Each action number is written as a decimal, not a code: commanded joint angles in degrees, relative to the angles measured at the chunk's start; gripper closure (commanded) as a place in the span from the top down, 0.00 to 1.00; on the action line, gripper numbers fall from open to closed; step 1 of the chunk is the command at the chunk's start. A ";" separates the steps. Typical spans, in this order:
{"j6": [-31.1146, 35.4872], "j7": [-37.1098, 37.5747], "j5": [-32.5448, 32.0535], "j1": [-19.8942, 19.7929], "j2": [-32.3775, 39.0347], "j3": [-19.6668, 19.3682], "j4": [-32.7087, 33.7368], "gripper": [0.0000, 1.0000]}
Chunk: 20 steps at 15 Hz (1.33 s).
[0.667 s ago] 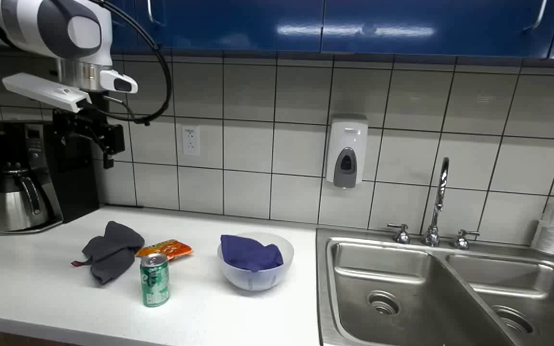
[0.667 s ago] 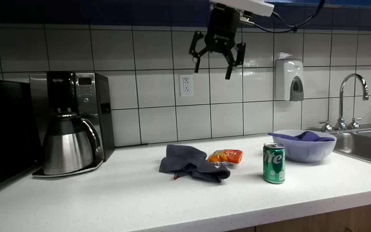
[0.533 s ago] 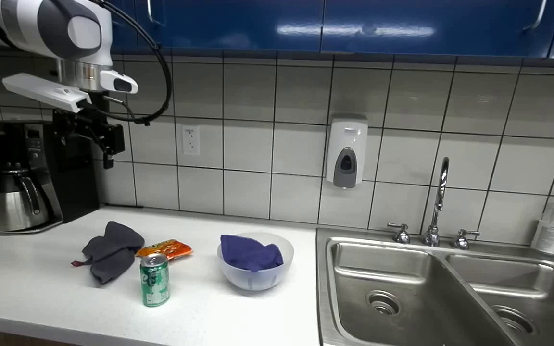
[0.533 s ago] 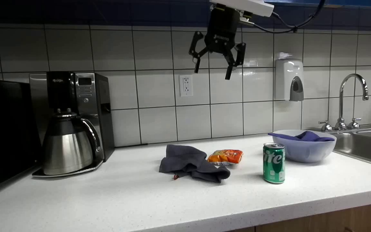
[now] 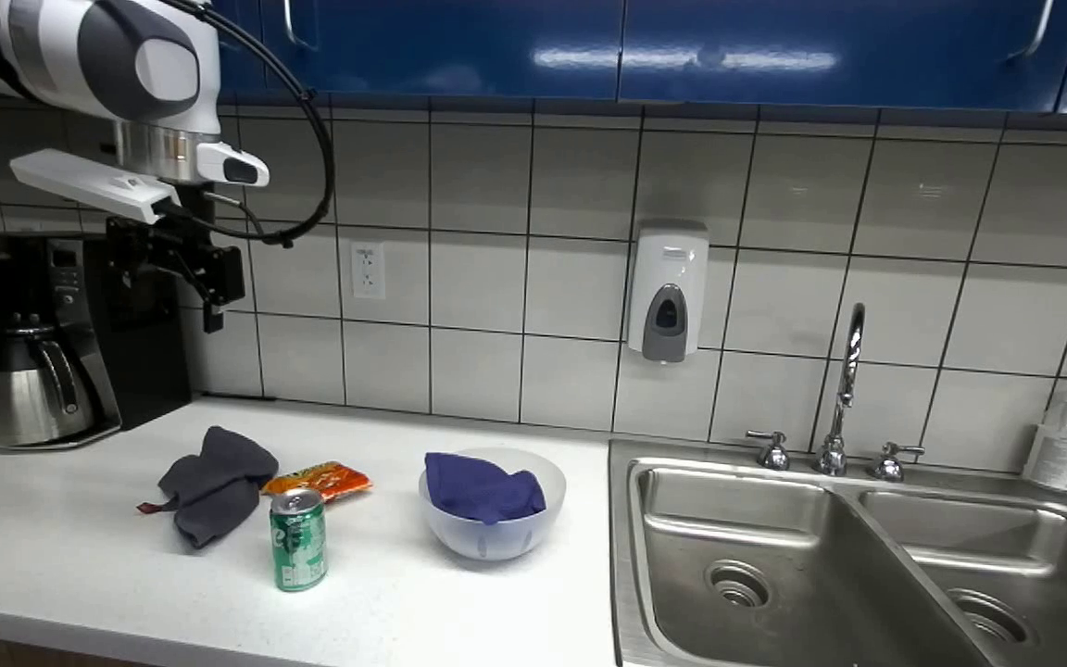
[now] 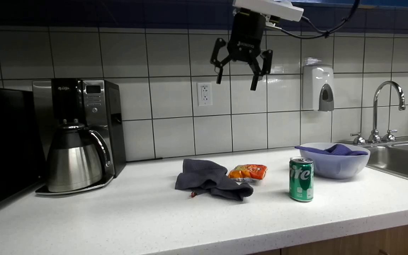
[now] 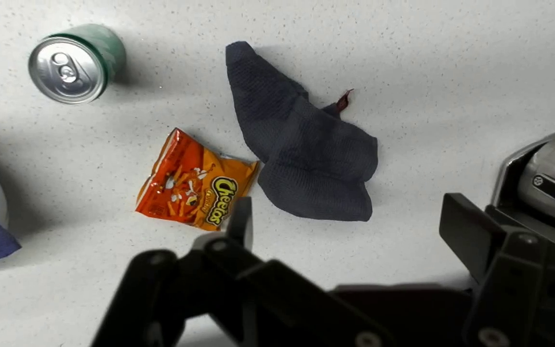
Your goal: Remove the blue cloth from the clear bowl and put it on the countertop
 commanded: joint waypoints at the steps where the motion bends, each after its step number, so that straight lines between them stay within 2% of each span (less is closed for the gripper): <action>1: 1.70 2.57 -3.55 -2.59 0.03 -0.08 -1.70 1.00; 4: 3.16 5.01 -7.37 -5.10 -0.13 -0.57 -2.94 1.00; 9: 5.68 13.14 -14.78 -10.10 -0.88 -1.38 -5.49 1.00; 15: 6.70 22.04 -19.77 -16.11 -1.66 -3.92 -8.33 1.00; 20: 12.28 26.73 -22.58 -20.94 -0.43 -6.61 -10.76 1.00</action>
